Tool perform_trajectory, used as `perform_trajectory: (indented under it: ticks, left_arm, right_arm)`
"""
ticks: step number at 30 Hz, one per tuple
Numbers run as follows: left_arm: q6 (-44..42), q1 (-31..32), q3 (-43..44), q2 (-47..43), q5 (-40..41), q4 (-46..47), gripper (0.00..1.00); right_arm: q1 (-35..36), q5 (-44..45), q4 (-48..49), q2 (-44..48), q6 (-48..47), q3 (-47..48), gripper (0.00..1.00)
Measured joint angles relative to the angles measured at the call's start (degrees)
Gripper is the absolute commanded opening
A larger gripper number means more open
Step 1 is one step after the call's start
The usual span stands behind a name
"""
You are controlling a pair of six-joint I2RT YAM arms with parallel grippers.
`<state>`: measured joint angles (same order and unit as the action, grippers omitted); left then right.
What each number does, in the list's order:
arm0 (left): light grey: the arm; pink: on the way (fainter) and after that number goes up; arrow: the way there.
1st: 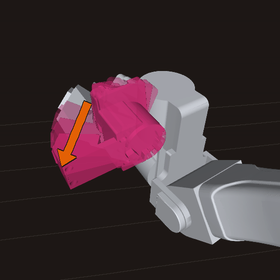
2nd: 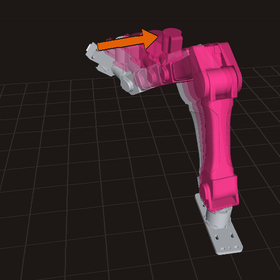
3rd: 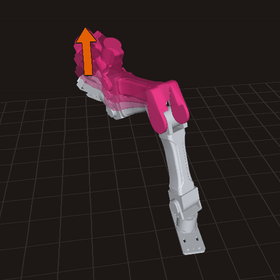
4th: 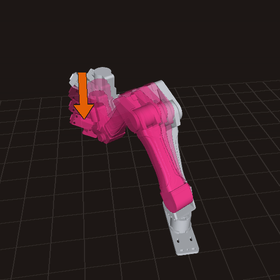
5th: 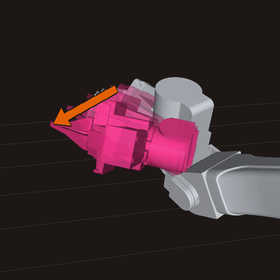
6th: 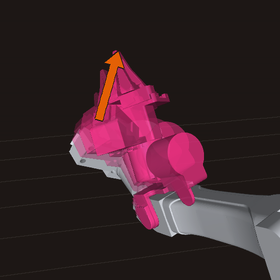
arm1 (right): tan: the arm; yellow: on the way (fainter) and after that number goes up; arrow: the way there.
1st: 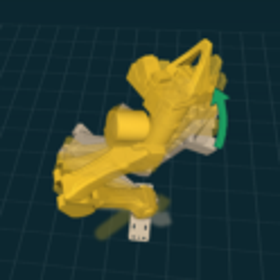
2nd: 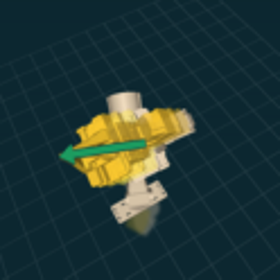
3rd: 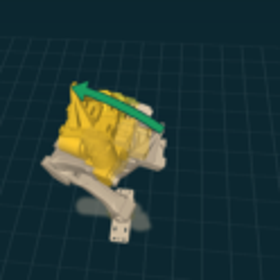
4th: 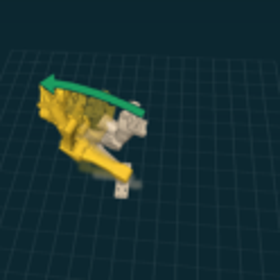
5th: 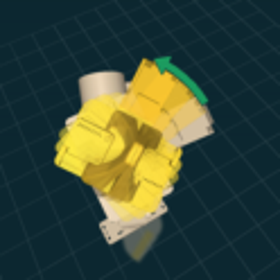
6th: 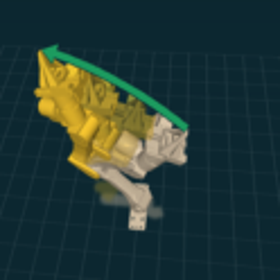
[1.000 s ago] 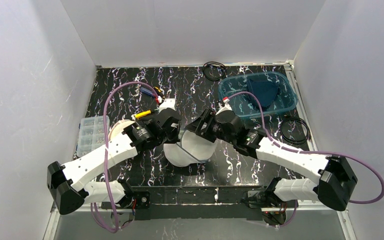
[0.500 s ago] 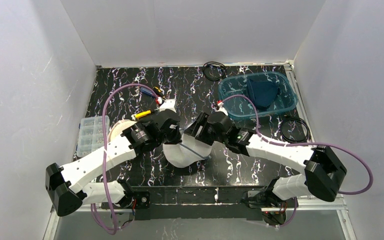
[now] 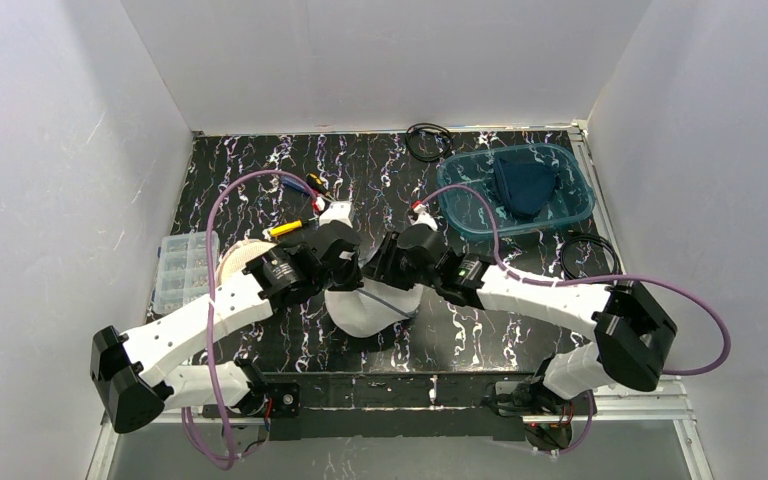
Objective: Unzip the laundry bag and remove the bra
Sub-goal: Pick up the laundry bag at the center of the board, then open the laundry bag at the center of the board.
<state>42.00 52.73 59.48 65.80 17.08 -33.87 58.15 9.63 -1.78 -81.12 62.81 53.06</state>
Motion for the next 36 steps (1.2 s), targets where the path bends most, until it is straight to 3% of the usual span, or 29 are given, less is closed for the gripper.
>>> perform_trajectory:
  ticks: [6,7,11,24,32,35,36]
  left_arm:
    - [0.0,0.0,-0.6,-1.7,0.0,0.9,0.0]
    - [0.0,0.0,-0.9,-2.1,0.1,0.8,0.0]
    - [0.0,0.0,-1.6,-3.4,1.1,0.3,0.0]
    - [0.8,0.0,-2.7,-4.8,7.3,-2.3,0.0]
    - [0.5,0.0,-3.3,-5.9,9.1,-2.7,0.0]
    - [-0.1,-0.1,-4.4,-6.2,8.8,-2.1,0.0]
    - [-0.2,-0.1,-5.0,-6.2,8.6,-1.9,0.0]
  right_arm:
    - [0.7,-0.6,-1.0,-0.9,-1.7,0.0,0.03]
    - [0.8,-0.6,-1.2,-0.9,-2.0,0.0,0.01]
    - [0.8,-0.4,-3.5,1.4,-3.6,-0.2,0.01]
    - [0.8,-6.2,-10.3,22.6,-19.6,-4.3,0.01]
    - [0.3,1.2,-21.7,35.2,-24.1,-7.9,0.01]
    - [0.3,5.2,-26.4,38.2,-23.1,-9.4,0.16]
    - [0.3,6.5,-27.9,39.1,-22.4,-9.8,0.28]
